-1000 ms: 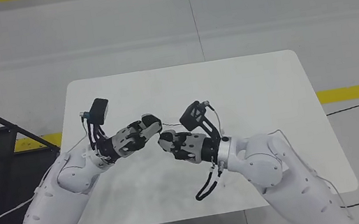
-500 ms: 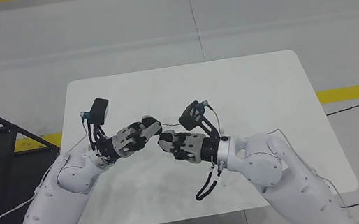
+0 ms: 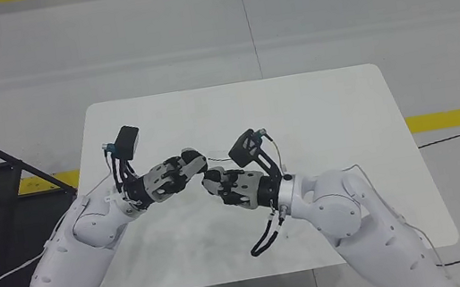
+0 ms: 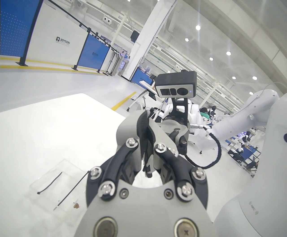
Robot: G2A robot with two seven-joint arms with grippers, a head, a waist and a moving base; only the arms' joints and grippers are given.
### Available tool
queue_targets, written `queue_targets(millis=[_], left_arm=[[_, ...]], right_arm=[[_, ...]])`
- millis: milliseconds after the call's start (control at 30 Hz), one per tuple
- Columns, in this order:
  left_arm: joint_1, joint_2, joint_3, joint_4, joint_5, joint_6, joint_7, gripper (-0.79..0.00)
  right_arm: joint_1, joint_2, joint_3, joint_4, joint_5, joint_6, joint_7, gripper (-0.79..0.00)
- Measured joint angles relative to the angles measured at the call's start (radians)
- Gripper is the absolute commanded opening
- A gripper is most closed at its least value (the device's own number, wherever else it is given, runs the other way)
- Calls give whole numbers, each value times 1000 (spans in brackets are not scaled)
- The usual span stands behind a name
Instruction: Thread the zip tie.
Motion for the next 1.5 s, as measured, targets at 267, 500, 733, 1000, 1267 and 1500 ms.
queue_targets(millis=[267, 500, 733, 1000, 1267, 1500], left_arm=[[0, -2, -1, 2, 1, 0, 1, -776], [-1, -4, -3, 3, 2, 0, 0, -785], [2, -5, -18, 13, 19, 0, 18, -785], [38, -17, -83, 64, 194, 1, 179, -785], [59, -31, -102, 103, 270, 45, 286, -785], [59, -31, -101, 102, 269, 44, 285, -785]], right_arm=[[2, -1, -2, 3, -1, -1, 1, -785], [5, -2, -3, 6, 0, -1, 2, -785], [5, 0, 9, 8, -3, 20, 14, -185], [-81, 26, 98, -47, -89, 122, 92, 0], [-134, 43, 153, -66, -140, 196, 201, 0], [-133, 43, 152, -66, -139, 194, 197, 0]])
